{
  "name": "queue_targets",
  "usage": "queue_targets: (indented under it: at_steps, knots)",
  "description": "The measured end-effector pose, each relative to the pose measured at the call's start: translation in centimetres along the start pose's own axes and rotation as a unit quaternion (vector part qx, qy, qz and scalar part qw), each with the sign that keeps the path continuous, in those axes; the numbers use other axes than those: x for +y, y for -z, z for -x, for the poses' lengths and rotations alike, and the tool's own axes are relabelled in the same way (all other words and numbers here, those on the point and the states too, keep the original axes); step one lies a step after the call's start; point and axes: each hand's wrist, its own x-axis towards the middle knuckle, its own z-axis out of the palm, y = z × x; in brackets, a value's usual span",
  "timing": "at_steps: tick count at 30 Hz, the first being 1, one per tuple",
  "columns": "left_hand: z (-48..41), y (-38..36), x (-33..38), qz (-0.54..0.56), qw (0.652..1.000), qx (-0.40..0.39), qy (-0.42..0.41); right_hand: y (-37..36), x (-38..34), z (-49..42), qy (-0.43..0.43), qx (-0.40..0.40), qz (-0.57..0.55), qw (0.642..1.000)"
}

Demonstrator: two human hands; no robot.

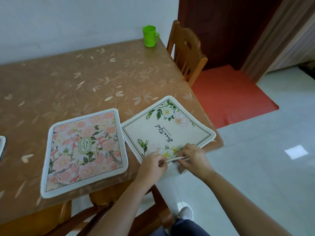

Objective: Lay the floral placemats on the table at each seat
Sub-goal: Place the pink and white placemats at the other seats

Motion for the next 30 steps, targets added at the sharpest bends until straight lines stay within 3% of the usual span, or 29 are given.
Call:
queue_targets:
  at_steps: [13, 22, 30]
  knots:
    - [-0.7, 2.9, 1.7, 0.018, 0.996, 0.091, -0.004, 5.3, 2.1, -3.0, 0.012, 0.029, 0.001, 1.000]
    - [-6.0, -1.0, 10.2, -0.047, 0.992, 0.117, 0.033, 13.4, 9.1, -5.5, 0.062, -0.008, -0.017, 0.998]
    - [-11.0, -5.8, 17.3, -0.009, 0.983, 0.170, 0.071, 20.7, 15.7, -6.4, 0.100, -0.009, -0.042, 0.994]
